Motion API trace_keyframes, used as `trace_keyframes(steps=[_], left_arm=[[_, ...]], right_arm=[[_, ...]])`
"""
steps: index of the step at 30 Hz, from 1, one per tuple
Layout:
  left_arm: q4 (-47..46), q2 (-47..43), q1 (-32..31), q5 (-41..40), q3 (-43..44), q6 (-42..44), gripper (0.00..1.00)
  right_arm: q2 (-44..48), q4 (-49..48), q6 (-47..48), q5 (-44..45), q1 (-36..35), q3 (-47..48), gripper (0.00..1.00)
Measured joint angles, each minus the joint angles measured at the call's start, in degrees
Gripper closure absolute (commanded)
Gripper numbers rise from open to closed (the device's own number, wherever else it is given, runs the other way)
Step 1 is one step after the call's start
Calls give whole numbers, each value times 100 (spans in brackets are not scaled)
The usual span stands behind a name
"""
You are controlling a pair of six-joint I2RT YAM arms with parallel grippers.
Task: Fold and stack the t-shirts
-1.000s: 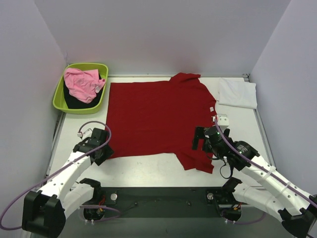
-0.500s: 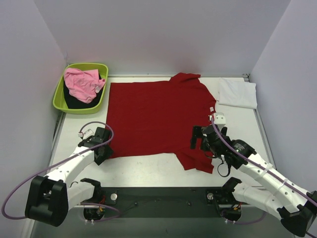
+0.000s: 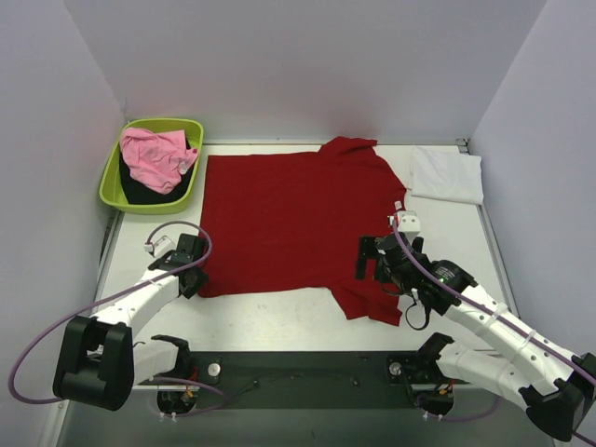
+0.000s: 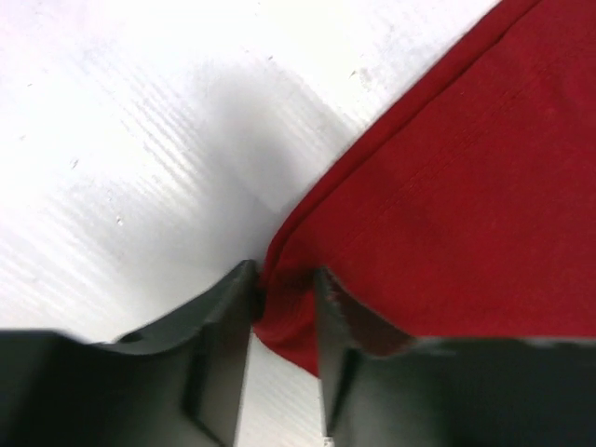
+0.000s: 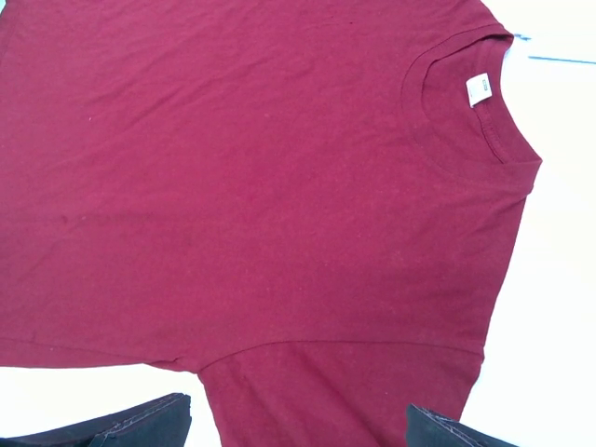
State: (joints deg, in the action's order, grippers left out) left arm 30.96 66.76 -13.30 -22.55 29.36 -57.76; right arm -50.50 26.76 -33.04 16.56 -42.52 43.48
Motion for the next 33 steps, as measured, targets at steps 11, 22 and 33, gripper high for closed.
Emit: trace_keyframes(steps=[11,22,33], left_arm=[[-658,-15,28,221,-142,-15,100],[-286,-824,81,614,-236,122,100],[-264,-953,348,896,-234,297,100]], right_arm=[[-20,63,-111,-72,149,-140,0],[-7,433,-739,-785,730,-748,10],[1119,1366,-1727,-841,730,-1193,27]])
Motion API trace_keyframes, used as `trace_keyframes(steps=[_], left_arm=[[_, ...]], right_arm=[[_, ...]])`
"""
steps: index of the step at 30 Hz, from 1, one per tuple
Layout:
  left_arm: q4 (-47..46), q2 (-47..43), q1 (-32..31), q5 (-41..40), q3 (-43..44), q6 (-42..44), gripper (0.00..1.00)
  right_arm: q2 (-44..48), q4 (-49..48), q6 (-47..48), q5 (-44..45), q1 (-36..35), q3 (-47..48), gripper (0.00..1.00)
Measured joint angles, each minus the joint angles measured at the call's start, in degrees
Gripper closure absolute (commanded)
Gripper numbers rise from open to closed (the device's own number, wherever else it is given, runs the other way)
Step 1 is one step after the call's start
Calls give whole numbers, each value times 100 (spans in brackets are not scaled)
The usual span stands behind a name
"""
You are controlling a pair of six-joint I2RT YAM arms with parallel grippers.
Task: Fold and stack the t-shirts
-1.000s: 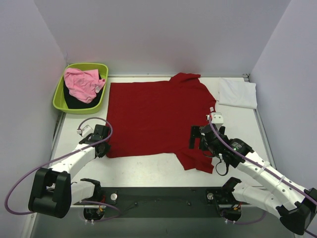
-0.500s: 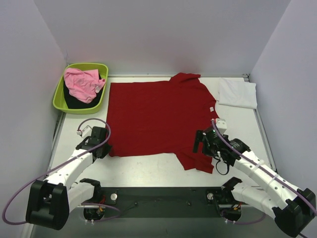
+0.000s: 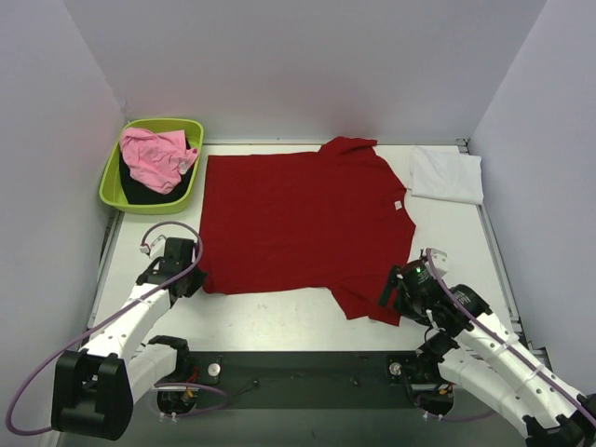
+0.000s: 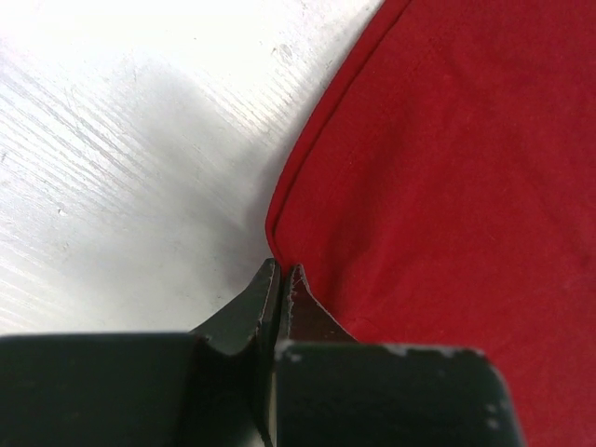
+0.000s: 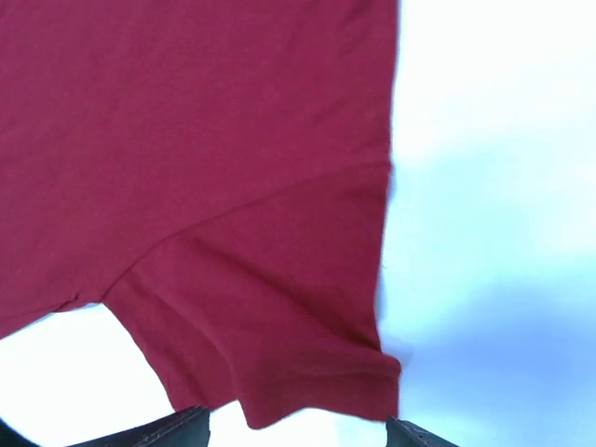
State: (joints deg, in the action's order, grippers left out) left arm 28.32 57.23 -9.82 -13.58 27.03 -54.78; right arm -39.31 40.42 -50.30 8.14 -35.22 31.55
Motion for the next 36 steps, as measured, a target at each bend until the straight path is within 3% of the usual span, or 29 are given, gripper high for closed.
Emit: trace_keyframes(steps=[11,18,30,36], left_arm=[[-26,-11,216,343,0,149,100],[-28,-44,267,494,0,208,100],[-28,-61,358,623,0,297,100],[-24,-114,444,647,2,345,100]], right_arm=[[341,367,-986,-2,0,-726,31],[431,354,-1460,7,7,-1086,44],[291,116,-1700,177,223,-1239,57],[90,-177,-1698,177,269,-1386,57]])
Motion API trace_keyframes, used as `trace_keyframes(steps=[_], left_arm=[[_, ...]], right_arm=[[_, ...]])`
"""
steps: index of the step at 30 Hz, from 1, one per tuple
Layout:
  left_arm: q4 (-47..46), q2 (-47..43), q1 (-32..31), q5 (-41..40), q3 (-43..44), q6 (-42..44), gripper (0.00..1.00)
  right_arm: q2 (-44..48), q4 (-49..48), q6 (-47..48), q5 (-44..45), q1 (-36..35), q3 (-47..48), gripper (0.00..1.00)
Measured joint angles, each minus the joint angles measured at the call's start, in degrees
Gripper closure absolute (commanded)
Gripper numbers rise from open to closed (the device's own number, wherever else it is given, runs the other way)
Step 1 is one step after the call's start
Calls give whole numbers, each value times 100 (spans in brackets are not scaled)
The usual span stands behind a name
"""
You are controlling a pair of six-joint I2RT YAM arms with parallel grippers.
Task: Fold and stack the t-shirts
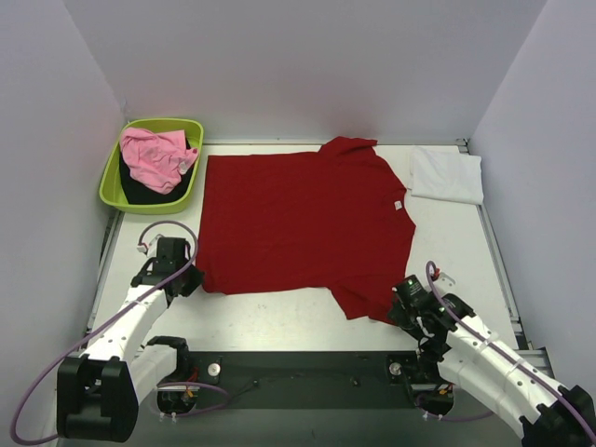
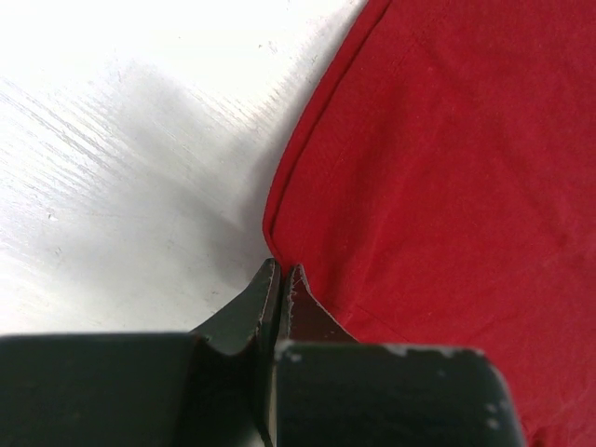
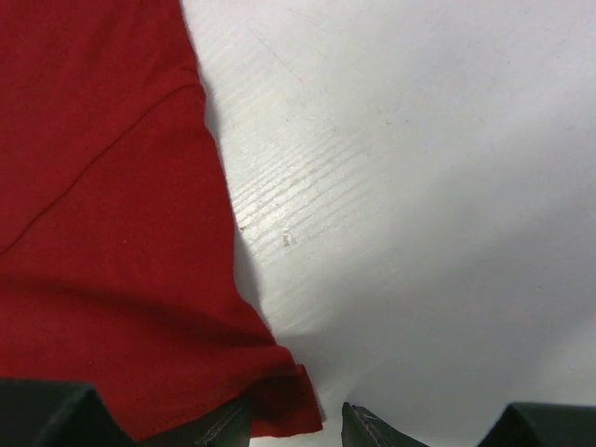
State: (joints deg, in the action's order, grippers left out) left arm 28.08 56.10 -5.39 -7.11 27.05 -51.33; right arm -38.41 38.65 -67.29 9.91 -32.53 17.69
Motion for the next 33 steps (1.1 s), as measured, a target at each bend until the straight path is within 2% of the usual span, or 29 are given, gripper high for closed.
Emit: trace_keyframes(steps=[4,7,18,22,33], left_arm=[[0,-15,61,17,-2,42,100],[0,-17,74,35,-2,61,100],[0,-101,177,127,-2,98,100],[-2,-162,212,157,-9,98,100],[46,-234,289,240,-46,125,100]], right_arm=[[-103,-162,2,2,0,9,58],[-197,-240,20,4,0,22,64],[-527,-352,131,-7,39,83,87],[-686,-380,179,-33,68,129,100],[-704,-332,350,-46,74,278,100]])
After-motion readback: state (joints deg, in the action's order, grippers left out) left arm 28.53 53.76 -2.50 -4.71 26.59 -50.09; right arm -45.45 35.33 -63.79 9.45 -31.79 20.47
